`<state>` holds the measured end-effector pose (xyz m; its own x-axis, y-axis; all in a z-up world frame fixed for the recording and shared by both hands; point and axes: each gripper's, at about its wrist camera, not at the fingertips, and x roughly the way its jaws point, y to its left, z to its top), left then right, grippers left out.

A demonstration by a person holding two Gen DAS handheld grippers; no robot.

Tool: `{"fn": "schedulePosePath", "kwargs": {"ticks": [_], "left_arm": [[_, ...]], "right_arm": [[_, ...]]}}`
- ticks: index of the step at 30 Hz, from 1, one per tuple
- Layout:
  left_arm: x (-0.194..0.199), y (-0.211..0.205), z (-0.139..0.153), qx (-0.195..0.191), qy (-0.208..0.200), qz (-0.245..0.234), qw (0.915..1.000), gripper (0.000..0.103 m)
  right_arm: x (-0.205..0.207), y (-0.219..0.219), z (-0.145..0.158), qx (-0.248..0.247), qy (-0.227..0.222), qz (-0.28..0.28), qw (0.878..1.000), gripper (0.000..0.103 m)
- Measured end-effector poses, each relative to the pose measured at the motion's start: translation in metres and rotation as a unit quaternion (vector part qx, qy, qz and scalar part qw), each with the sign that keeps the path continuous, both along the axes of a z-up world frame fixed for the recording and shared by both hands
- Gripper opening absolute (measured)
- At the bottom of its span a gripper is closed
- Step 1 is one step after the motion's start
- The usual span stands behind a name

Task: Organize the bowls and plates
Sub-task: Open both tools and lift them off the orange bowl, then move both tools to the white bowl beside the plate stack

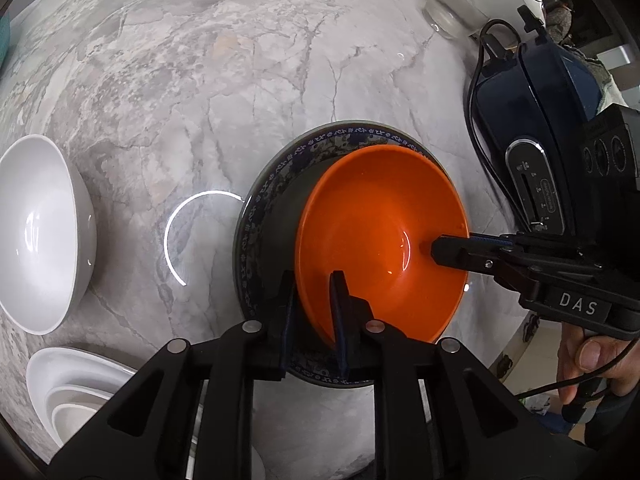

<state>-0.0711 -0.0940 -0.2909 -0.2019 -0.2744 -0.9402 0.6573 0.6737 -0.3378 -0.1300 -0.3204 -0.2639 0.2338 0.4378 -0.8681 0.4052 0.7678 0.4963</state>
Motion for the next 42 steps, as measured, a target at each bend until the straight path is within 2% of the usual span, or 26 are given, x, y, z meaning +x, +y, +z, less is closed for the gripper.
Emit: {"fn": "schedulePosePath", "kwargs": {"ticks": [1, 2, 3, 4, 5, 6, 7, 14, 16, 19, 24, 29, 32, 35, 39, 42], "left_arm": [[-0.001, 0.000, 0.001, -0.004, 0.002, 0.001, 1.0000, 0.023], [-0.002, -0.001, 0.004, -0.008, 0.002, 0.001, 1.0000, 0.030], [-0.004, -0.002, 0.006, -0.013, 0.003, 0.000, 0.9999, 0.041], [-0.006, -0.003, 0.009, -0.020, 0.002, -0.001, 0.9998, 0.047], [-0.008, -0.004, 0.013, -0.023, -0.003, -0.002, 0.9997, 0.065], [-0.009, -0.006, 0.015, -0.028, -0.004, -0.002, 0.9996, 0.074], [-0.010, -0.006, 0.017, -0.031, -0.004, 0.000, 0.9995, 0.076], [-0.010, -0.002, 0.026, -0.033, -0.014, 0.013, 0.9993, 0.077], [-0.010, 0.000, 0.029, -0.035, -0.015, 0.018, 0.9991, 0.080], [-0.011, 0.003, 0.035, -0.038, -0.020, 0.020, 0.9989, 0.082], [-0.013, 0.007, 0.048, -0.049, -0.022, 0.028, 0.9982, 0.087], [-0.009, 0.024, 0.068, -0.067, -0.017, 0.046, 0.9965, 0.087], [0.006, 0.053, 0.085, -0.089, -0.015, 0.078, 0.9929, 0.087], [0.034, 0.097, 0.099, -0.092, -0.035, 0.122, 0.9877, 0.087], [0.083, 0.165, 0.095, -0.057, -0.067, 0.192, 0.9774, 0.087], [0.111, 0.199, 0.085, -0.027, -0.095, 0.219, 0.9707, 0.087]], "right_arm": [[0.001, 0.001, 0.001, -0.006, 0.001, 0.005, 1.000, 0.012], [0.002, 0.003, 0.001, -0.012, 0.002, 0.009, 1.000, 0.012], [0.002, 0.004, 0.002, -0.018, 0.003, 0.013, 1.000, 0.011], [0.002, 0.005, 0.002, -0.023, 0.003, 0.017, 1.000, 0.011], [0.003, 0.007, 0.003, -0.028, 0.004, 0.020, 0.999, 0.011], [0.003, 0.008, 0.003, -0.032, 0.004, 0.024, 0.999, 0.011], [0.004, 0.009, 0.004, -0.037, 0.005, 0.028, 0.999, 0.010], [0.005, 0.013, 0.003, -0.042, 0.006, 0.028, 0.999, 0.010], [0.004, 0.013, 0.003, -0.040, 0.006, 0.025, 0.999, 0.012], [0.004, 0.013, 0.005, -0.038, 0.004, 0.023, 0.999, 0.017], [0.004, 0.011, 0.012, -0.032, 0.000, 0.014, 0.999, 0.036], [0.003, 0.005, 0.026, -0.037, -0.011, 0.001, 0.999, 0.042], [0.007, 0.001, 0.038, -0.035, -0.024, -0.003, 0.999, 0.043], [0.015, -0.001, 0.055, -0.014, -0.061, -0.008, 0.998, 0.043], [0.039, 0.010, 0.068, 0.031, -0.103, 0.004, 0.994, 0.044], [0.065, 0.032, 0.071, 0.059, -0.118, 0.028, 0.991, 0.044]]}}
